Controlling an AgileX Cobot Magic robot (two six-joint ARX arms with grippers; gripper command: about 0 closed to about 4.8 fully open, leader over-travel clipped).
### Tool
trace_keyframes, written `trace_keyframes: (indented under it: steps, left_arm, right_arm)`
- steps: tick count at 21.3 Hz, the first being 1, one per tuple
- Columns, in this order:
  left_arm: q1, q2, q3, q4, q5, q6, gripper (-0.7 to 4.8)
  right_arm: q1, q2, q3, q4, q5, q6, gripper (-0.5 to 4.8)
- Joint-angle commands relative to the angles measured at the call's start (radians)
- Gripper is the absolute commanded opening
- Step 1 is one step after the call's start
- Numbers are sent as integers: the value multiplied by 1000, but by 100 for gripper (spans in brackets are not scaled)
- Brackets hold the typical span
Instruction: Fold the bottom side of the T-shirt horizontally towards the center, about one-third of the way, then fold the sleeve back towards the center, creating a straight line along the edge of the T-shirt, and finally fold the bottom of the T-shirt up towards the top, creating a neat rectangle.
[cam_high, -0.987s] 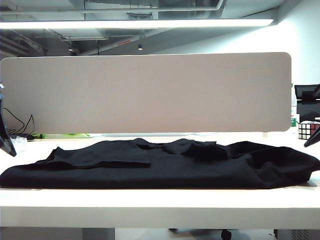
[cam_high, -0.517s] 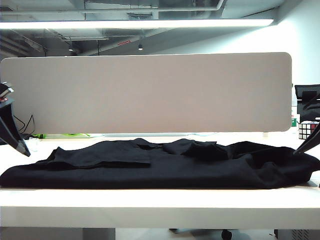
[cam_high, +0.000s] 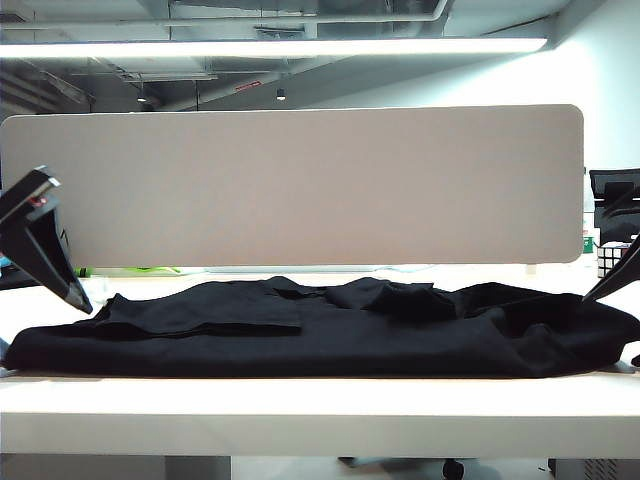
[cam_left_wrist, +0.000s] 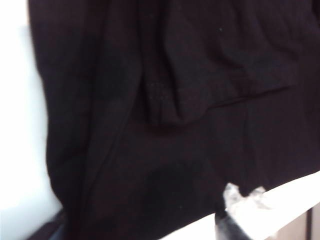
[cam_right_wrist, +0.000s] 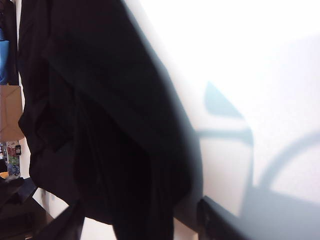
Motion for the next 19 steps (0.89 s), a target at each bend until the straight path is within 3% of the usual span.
trace_keyframes:
  steps: [1,3,6,9,14,19]
  left_arm:
    - [-32,11,-10,-31,-72,-4,231]
    - [-43,10,-10,-16,-73,-3,127]
    - [-43,10,-10,11,-76,-3,56]
    - [-43,8,-10,3,-66,1,-6]
    - [-42,-116,-3,-139,-46,5,-6]
    - [-42,-441,-3,-344,-98,4,-6]
  right_arm:
    - [0,-2,1,34,1,3,171]
    - [1,-2,1,39,1,3,97]
    - [1,-2,1,42,-1,0,2]
    - [1,-3,1,41,-42,-2,-9]
    - [1,-89,0,-29,-161,-1,-9]
    - [0,-457,1,-269,-188,9,-9]
